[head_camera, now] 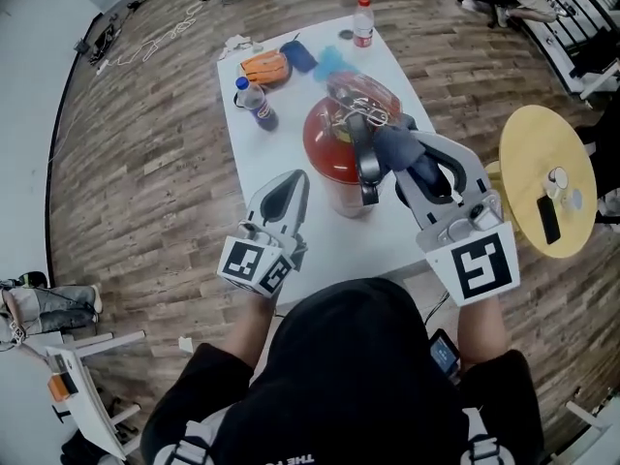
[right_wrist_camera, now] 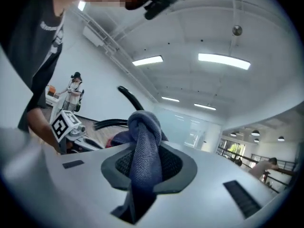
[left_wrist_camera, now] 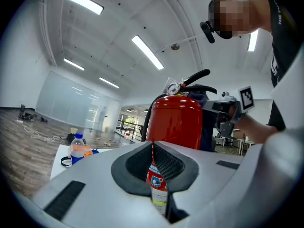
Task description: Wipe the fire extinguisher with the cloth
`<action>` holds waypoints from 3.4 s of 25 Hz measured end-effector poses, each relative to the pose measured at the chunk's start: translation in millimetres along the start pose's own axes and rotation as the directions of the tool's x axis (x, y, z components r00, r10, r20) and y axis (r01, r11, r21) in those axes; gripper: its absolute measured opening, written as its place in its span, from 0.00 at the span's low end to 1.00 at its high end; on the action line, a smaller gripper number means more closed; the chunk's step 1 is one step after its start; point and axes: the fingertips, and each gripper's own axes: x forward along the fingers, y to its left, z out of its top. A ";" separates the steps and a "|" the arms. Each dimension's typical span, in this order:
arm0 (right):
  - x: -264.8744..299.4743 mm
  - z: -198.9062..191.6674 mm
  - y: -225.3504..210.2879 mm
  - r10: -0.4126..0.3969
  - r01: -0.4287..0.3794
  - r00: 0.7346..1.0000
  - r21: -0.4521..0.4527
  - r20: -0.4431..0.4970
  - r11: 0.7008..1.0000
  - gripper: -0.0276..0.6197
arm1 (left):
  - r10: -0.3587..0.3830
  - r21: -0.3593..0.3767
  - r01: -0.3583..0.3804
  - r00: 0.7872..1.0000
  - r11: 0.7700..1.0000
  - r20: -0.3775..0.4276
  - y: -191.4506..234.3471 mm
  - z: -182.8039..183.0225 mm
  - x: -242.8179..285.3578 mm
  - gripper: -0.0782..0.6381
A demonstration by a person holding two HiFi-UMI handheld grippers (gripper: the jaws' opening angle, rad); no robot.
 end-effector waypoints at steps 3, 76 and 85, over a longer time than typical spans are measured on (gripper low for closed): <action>18.4 -8.7 -24.2 0.022 -0.018 0.999 0.082 -0.045 0.996 0.15 | -0.018 -0.002 0.018 1.000 1.000 -0.006 -1.5 -4.1 -4.6 0.15; 11.7 -198.4 69.4 0.401 -0.318 0.859 0.283 -0.318 0.905 0.15 | -0.033 -0.037 0.032 0.999 0.999 -0.023 3.0 -8.9 18.9 0.15; -3.5 -84.2 87.0 0.395 -0.303 0.911 0.461 -0.116 0.834 0.15 | -0.010 -0.026 0.009 0.999 1.000 -0.031 2.2 -7.2 18.9 0.14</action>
